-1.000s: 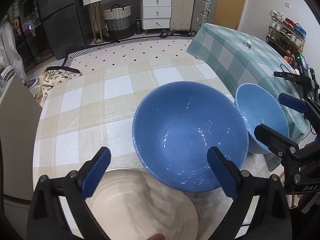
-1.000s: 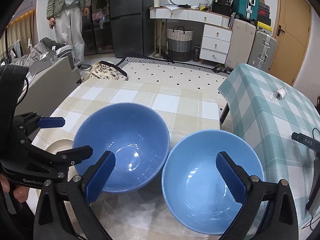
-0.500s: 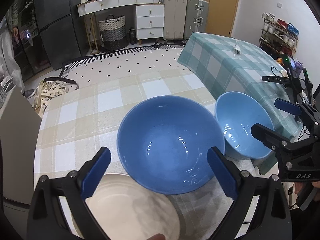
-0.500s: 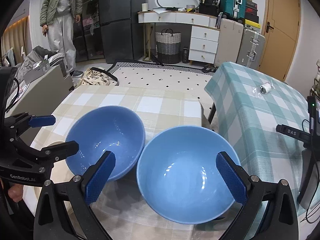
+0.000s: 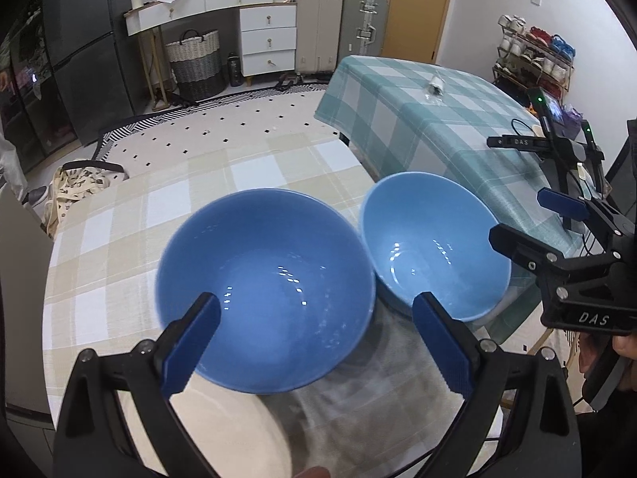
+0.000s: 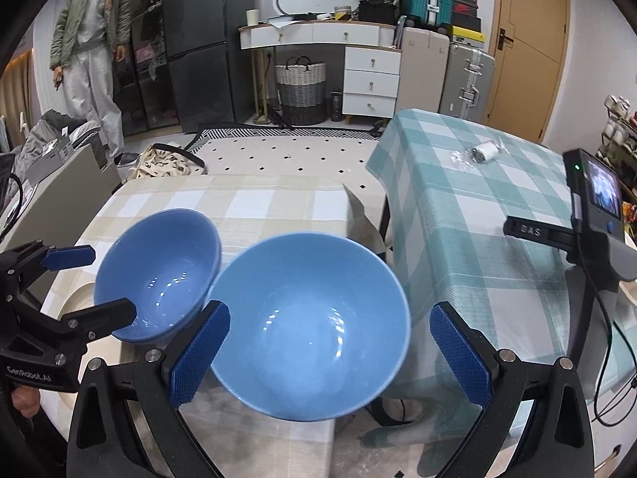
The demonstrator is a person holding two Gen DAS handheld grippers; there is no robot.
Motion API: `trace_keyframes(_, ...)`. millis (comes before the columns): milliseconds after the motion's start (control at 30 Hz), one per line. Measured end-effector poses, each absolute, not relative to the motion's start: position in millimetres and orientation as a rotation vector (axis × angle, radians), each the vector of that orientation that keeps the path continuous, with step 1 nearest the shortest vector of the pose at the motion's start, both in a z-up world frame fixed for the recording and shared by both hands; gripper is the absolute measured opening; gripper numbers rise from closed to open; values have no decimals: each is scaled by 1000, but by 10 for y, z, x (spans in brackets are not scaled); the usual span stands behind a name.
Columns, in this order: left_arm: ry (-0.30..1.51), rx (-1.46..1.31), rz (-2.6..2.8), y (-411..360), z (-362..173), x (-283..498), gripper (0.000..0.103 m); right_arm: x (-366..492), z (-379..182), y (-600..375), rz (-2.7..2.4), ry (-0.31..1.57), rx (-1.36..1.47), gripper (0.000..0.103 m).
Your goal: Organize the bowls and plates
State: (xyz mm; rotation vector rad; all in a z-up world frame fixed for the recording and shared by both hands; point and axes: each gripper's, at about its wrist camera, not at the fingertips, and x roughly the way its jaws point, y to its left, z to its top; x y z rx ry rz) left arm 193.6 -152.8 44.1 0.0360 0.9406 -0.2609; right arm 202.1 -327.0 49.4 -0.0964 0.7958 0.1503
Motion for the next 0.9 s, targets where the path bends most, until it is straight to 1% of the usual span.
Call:
trace_keyframes(267,964,6,-324,-1789,391,1930,97,2036,389,-3598,117,828,-58,102)
trace_keyframes(367,972,-14,-355,-1867,400,1927,93,2043,312,-3690,111,848,-46,102)
trace_keyframes(433,969,-19,-384,-1927,418,1901,86,2048,272,-3740,111,859,-34,102)
trace_keyframes(500,967,-14,-404,-1992,428,1880,85,2048,243,-3791,112,865,-22,102)
trace_keyframes(567,966,-14,-419,-2045,423,1867,74,2049,221,-3840,119,868,-9,102)
trace_keyframes(600,979,-14,-423,-2073,402,1866,65,2043,213,-3850,121,869,-6,102)
trace_keyframes(633,991,-16,-423,-2091,378,1873,62,2043,201,-3867,123,870,-4,102)
trace_keyframes(733,1017,-27,-431,-2134,312,1885,56,2052,158,-3897,128,881,2,102)
trace_keyframes(900,1054,-43,-447,-2191,220,1896,55,2092,70,-3922,142,906,9,101)
